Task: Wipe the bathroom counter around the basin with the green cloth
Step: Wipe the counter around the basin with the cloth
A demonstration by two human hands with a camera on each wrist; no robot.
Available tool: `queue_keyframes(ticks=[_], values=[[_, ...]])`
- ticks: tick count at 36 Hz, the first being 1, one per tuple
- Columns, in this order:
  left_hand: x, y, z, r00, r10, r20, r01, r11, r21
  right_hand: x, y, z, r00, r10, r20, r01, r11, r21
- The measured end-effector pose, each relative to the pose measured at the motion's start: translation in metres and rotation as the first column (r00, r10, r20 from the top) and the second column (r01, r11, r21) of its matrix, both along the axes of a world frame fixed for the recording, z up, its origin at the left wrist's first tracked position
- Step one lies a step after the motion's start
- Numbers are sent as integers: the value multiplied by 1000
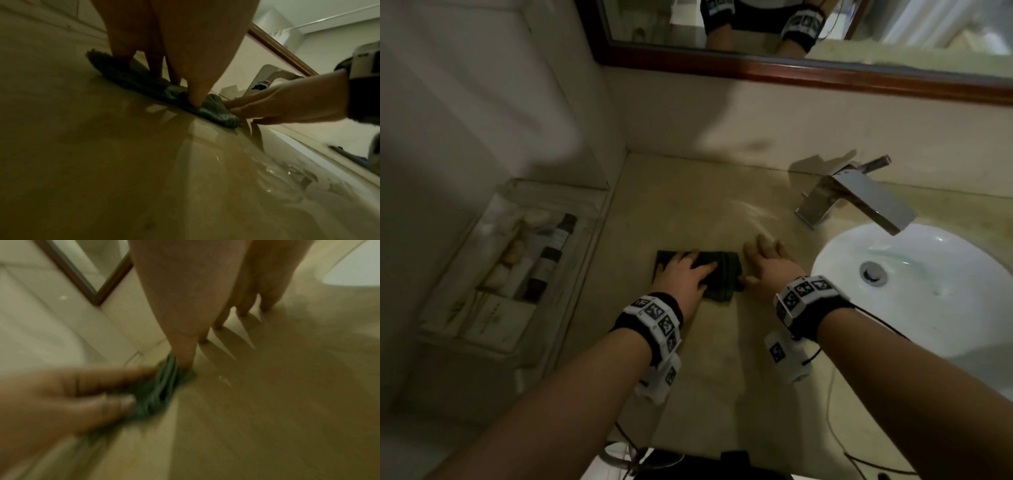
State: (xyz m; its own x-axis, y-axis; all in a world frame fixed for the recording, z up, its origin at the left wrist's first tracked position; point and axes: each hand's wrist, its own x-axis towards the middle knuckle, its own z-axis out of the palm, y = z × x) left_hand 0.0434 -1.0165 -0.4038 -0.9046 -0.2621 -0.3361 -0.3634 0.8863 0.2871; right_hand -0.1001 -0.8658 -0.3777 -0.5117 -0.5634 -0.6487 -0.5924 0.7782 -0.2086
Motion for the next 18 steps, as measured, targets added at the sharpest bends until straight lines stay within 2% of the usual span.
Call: queue_keyframes(ticks=[3, 6, 18], values=[[9, -9, -7, 1000, -20, -12, 19, 1000, -3, -7, -8, 10, 999, 33, 18, -34, 999, 37], [10, -23, -9, 1000, -22, 2, 22, 1000, -2, -7, -18, 15, 996, 86, -5, -86, 996, 9], [-18, -92, -7, 988, 146, 42, -147, 988, 38, 0, -25, 0, 993, 115, 23, -115, 992, 42]])
